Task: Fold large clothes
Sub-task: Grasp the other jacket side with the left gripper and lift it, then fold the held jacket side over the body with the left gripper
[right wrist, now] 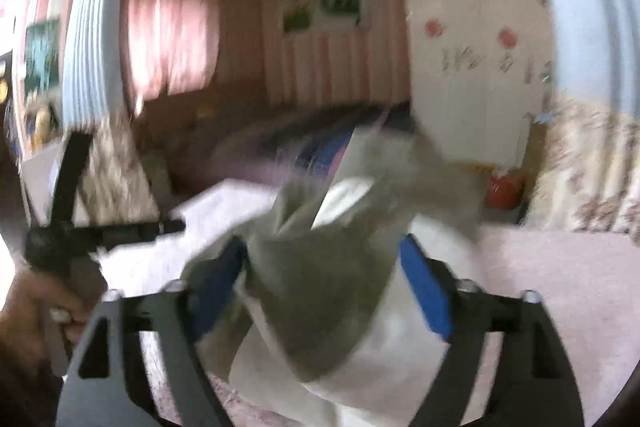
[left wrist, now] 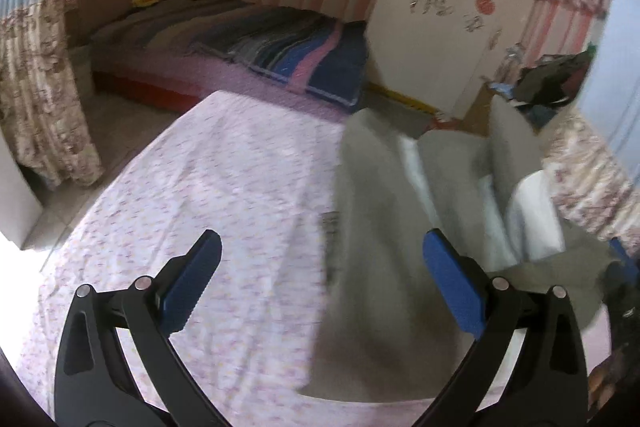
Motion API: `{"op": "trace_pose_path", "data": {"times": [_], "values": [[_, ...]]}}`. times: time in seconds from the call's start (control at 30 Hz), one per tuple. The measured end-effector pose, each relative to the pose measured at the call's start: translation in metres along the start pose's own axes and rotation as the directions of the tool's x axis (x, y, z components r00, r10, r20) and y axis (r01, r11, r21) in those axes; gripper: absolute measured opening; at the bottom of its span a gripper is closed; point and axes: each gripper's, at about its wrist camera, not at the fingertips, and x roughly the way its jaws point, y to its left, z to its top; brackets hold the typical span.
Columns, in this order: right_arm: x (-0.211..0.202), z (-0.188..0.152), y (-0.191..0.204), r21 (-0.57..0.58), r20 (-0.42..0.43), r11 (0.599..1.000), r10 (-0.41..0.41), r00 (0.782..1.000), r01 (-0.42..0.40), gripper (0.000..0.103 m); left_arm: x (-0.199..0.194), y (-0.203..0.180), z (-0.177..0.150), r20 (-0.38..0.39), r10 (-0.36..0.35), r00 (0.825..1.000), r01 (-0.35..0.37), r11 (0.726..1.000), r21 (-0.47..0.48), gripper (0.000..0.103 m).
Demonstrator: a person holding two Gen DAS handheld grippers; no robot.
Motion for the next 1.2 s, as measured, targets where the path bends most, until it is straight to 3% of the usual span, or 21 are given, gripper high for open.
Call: {"op": "trace_pose_path", "data": {"times": [0.17, 0.27, 0.4, 0.47, 0.6, 0.67, 0.7, 0.77, 0.83, 0.93, 1.2], "values": [[-0.034, 0.010, -0.058, 0.027, 0.054, 0.986, -0.164, 0.985, 0.162, 0.089, -0.033, -0.070, -0.001, 0.040, -0.102, 0.994, 0.096, 0.988, 0.118, 0.100], [-0.037, 0.007, -0.094, 0.105, 0.035, 0.968, -0.231, 0.972, 0.226, 0.089, -0.047, -0.125, -0.008, 0.055, -0.140, 0.989, 0.123, 0.962, 0.244, 0.100], [-0.039, -0.002, -0.124, 0.183, 0.010, 0.951, -0.255, 0.967, 0.249, 0.089, -0.033, -0.172, -0.019, 0.032, -0.124, 0.992, 0.106, 0.935, 0.338, 0.100], [-0.031, -0.010, -0.123, 0.179, -0.004, 0.951, -0.254, 0.967, 0.250, 0.089, -0.012, -0.184, -0.027, 0.004, -0.096, 0.995, 0.089, 0.933, 0.350, 0.100], [-0.023, -0.022, -0.124, 0.150, -0.037, 0.960, -0.235, 0.971, 0.238, 0.089, 0.021, -0.194, -0.039, -0.045, -0.105, 0.993, 0.114, 0.923, 0.366, 0.099], [-0.014, -0.026, -0.121, 0.144, -0.058, 0.965, -0.212, 0.976, 0.218, 0.089, 0.024, -0.198, -0.042, -0.032, -0.120, 0.992, 0.123, 0.912, 0.391, 0.078], [-0.010, -0.029, -0.120, 0.141, -0.066, 0.967, -0.204, 0.977, 0.212, 0.089, 0.026, -0.199, -0.042, -0.047, -0.132, 0.990, 0.140, 0.905, 0.401, 0.051], [-0.003, -0.032, -0.112, 0.111, -0.087, 0.972, -0.196, 0.977, 0.205, 0.089, 0.022, -0.198, -0.040, -0.038, -0.121, 0.992, 0.126, 0.902, 0.413, 0.024], [0.001, -0.034, -0.105, 0.081, -0.094, 0.977, -0.187, 0.978, 0.195, 0.089, 0.012, -0.192, -0.035, -0.027, -0.146, 0.989, 0.144, 0.901, 0.409, 0.017], [0.004, -0.035, -0.098, 0.069, -0.097, 0.984, -0.158, 0.983, 0.165, 0.089, -0.008, -0.183, -0.025, 0.031, -0.132, 0.991, 0.107, 0.898, 0.426, 0.015], [0.012, -0.026, -0.069, 0.006, -0.097, 0.994, -0.111, 0.989, 0.112, 0.089, -0.042, -0.118, 0.001, 0.144, 0.006, 0.990, -0.066, 0.906, 0.418, 0.014]]}}
